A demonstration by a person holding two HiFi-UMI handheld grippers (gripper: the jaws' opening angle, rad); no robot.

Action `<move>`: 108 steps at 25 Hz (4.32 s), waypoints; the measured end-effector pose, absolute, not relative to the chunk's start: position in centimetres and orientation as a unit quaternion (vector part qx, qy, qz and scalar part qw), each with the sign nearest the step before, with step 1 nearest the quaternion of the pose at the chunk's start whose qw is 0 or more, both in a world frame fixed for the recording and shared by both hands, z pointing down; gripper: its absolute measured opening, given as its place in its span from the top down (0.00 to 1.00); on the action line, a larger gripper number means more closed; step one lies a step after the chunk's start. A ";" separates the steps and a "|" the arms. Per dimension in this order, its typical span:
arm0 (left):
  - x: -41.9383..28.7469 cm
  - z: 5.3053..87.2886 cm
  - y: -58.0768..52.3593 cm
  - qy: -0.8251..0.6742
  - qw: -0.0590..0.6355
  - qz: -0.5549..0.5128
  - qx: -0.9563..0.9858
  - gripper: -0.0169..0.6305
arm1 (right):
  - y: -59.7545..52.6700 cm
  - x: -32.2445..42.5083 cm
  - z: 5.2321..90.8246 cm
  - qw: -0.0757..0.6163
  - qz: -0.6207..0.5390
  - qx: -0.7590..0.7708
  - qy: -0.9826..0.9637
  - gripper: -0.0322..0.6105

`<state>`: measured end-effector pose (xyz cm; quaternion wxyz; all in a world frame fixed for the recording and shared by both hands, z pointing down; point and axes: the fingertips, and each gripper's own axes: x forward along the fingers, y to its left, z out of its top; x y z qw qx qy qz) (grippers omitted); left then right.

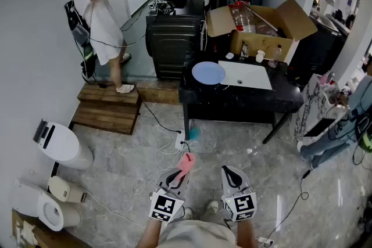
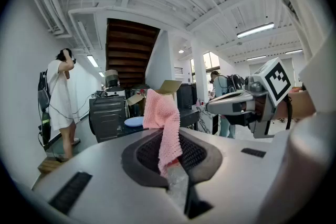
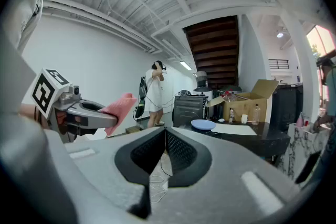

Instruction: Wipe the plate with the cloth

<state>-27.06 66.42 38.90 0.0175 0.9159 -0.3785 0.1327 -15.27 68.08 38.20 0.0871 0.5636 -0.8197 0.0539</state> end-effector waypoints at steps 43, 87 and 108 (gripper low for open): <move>-13.9 39.5 43.4 -0.422 0.007 0.139 0.896 0.92 | 44.2 -4.6 39.0 0.063 0.061 0.515 -0.853 0.94; -13.7 40.5 17.1 -0.388 0.021 0.142 0.910 0.92 | 18.7 -4.2 39.7 0.080 0.080 0.545 -0.831 0.94; -15.7 41.4 4.4 -0.335 0.026 0.124 0.934 0.92 | 7.4 -7.2 40.6 0.096 0.087 0.590 -0.797 0.94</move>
